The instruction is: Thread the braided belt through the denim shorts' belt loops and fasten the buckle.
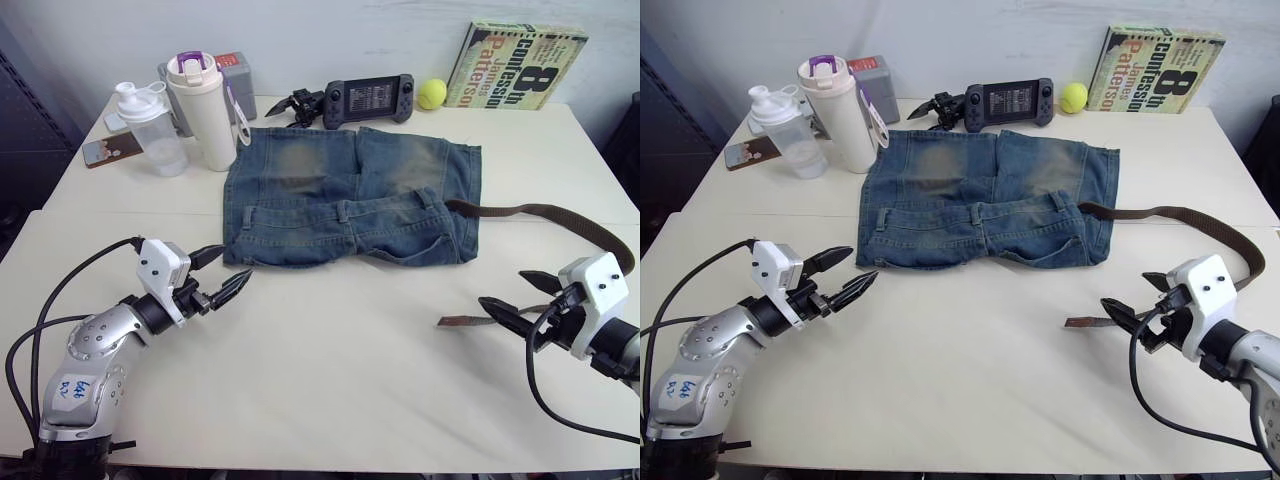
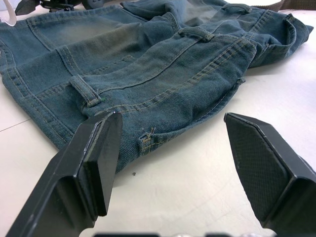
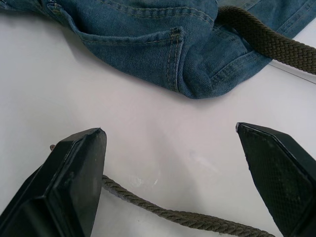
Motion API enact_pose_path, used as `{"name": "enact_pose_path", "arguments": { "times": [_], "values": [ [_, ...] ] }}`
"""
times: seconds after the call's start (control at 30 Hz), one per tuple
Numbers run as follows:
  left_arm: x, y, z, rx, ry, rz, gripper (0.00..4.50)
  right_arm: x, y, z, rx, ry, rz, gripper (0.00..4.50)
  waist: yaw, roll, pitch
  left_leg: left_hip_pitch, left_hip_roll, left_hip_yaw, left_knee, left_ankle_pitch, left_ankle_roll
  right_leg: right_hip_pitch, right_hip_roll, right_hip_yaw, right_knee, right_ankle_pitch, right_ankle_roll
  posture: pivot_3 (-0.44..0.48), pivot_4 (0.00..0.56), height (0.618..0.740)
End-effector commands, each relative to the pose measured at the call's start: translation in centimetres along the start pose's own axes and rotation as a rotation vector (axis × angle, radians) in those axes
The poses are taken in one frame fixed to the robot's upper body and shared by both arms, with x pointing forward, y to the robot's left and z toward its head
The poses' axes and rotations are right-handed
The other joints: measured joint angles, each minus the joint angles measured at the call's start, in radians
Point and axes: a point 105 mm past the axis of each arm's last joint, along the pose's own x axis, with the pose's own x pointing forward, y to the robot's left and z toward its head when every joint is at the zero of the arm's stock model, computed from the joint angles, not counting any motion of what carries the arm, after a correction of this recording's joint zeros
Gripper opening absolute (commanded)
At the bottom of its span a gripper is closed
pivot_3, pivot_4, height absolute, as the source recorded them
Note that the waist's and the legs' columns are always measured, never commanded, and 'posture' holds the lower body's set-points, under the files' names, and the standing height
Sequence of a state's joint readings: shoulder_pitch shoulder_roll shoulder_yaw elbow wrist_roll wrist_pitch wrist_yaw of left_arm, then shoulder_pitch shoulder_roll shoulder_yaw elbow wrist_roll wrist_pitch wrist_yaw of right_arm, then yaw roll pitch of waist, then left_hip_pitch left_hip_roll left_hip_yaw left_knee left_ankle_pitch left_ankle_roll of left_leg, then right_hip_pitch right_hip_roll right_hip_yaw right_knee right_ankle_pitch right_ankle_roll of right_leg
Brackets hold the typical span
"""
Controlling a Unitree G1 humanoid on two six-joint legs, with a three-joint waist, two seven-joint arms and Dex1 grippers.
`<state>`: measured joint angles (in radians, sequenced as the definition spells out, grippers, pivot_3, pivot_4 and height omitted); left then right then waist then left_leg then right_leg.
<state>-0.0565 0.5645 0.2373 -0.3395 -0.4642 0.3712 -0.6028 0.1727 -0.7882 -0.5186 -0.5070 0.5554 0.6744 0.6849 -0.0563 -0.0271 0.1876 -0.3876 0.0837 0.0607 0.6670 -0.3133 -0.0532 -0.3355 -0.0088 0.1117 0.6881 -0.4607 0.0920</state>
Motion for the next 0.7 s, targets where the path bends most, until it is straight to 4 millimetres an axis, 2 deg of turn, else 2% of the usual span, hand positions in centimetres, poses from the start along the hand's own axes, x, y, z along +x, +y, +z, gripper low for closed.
{"name": "enact_pose_path", "arguments": {
  "times": [0.03, 0.47, 0.7],
  "values": [
    [-0.1, -0.2, 1.3, 0.034, -0.041, -0.02, 3.65, -0.3, 0.0, 1.0, -0.037, -0.041, -0.01, 4.47, 0.0, 0.0, 0.0, 0.0, 0.0, 0.0, 0.0, 0.0, 0.0, 0.0, 0.0, 0.0, 0.0, 0.0, 0.0, 0.0, 0.15, 0.739],
    [0.3, -0.9, 1.3, 0.025, -0.04, -0.091, 3.65, -0.5, -0.1, 0.7, -0.04, -0.02, 0.006, 4.47, 0.0, 0.0, 0.0, 0.0, 0.0, 0.0, 0.0, 0.0, 0.0, 0.0, 0.0, 0.0, 0.0, 0.0, 0.0, 0.0, 0.15, 0.739],
    [0.5, -2.3, 1.7, 0.03, -0.017, -0.234, 3.65, -0.7, 0.2, 0.6, -0.061, 0.025, 0.082, 4.47, 0.0, 0.0, 0.0, 0.0, 0.0, 0.0, 0.0, 0.0, 0.0, 0.0, 0.001, 0.0, 0.0, 0.0, 0.0, 0.0, 0.15, 0.739]
  ]
}}
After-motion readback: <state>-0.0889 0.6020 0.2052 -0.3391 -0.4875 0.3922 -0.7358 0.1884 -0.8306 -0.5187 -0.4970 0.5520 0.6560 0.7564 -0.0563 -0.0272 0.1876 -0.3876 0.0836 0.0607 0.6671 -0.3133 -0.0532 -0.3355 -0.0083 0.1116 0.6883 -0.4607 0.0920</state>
